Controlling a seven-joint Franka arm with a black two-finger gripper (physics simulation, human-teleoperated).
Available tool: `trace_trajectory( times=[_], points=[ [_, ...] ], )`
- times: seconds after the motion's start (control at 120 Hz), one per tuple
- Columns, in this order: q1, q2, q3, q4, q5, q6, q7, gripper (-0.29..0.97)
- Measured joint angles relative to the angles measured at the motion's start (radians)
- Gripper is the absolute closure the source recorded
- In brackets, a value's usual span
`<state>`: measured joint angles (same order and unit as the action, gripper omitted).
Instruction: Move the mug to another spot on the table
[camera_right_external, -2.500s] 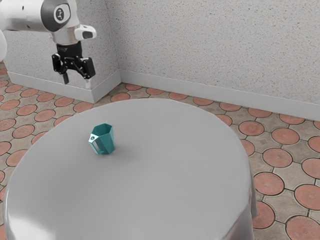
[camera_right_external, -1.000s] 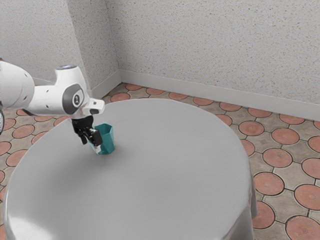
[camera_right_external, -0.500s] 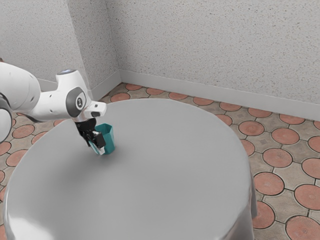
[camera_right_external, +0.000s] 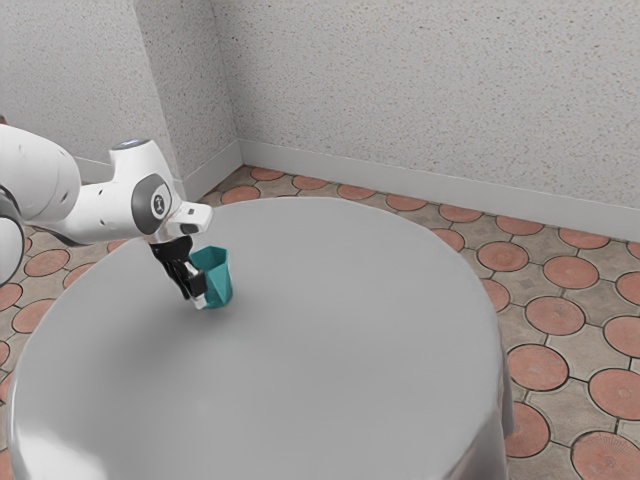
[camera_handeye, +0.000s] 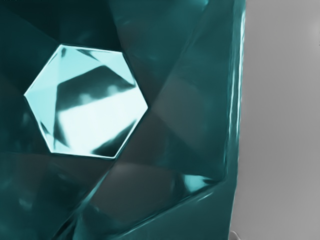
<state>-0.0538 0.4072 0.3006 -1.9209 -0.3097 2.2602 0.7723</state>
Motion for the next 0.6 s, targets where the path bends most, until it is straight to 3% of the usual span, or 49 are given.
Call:
trace_trajectory(
  times=[0.183,0.6],
  points=[
    [0.0,0.0,0.0,0.0,0.0,0.001,0.015,0.54],
    [0.002,-0.036,0.0,0.0,-0.008,0.002,0.033,0.63]
  ],
)
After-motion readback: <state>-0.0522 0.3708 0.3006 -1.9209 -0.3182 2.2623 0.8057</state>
